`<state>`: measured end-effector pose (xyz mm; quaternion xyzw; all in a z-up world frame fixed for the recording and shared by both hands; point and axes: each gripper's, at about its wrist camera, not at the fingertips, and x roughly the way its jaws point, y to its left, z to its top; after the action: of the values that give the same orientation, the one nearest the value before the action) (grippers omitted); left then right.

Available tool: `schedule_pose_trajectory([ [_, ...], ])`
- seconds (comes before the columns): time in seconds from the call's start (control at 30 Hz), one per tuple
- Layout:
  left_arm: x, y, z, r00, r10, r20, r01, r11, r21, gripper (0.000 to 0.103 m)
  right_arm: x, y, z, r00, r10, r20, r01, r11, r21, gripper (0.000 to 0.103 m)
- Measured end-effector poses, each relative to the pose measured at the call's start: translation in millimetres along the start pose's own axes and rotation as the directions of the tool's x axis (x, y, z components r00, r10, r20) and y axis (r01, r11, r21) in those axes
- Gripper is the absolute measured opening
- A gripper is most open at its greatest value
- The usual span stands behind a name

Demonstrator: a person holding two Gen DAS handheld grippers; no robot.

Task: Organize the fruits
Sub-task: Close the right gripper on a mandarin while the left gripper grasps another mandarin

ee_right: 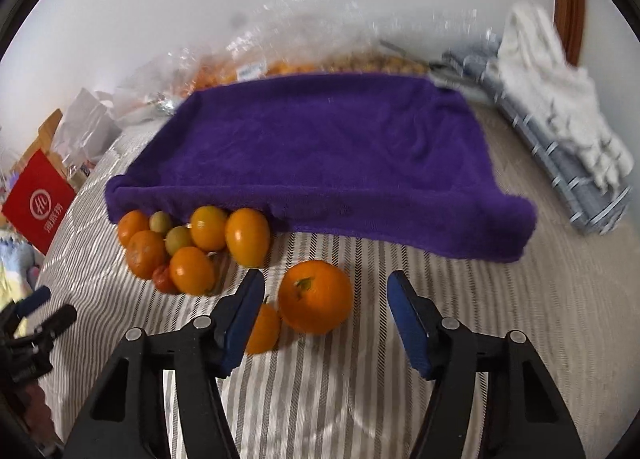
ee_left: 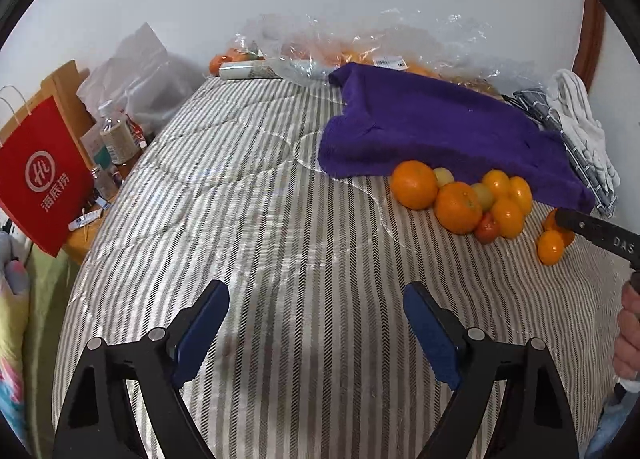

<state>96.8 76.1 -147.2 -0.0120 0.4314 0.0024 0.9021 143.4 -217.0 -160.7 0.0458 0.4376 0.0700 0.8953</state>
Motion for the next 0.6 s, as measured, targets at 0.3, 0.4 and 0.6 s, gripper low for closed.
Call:
schedule_pose_trajectory([
  [0.3,13.8,-18.1,21.0,0.998,-0.068,-0.003,0.068,0.997,0.019,0.088,14.4,-1.3,1.3,0.998,0.056,-0.042,-0.057,0.998,-0.023,0.042],
  [0.4,17.4,-24.3,28.0,0.995,-0.103,0.003,0.103,0.994,0.027,0.088,4.8,-8.7,0.9,1.000,0.008,-0.008,-0.008,0.999,-0.036,0.042],
  [0.6,29.0,-30.2,30.4,0.997,-0.078,0.004,0.078,0.996,0.041,0.088,5.0,-20.8,-9.1,0.999,-0.035,-0.008,0.035,0.997,-0.065,0.042],
])
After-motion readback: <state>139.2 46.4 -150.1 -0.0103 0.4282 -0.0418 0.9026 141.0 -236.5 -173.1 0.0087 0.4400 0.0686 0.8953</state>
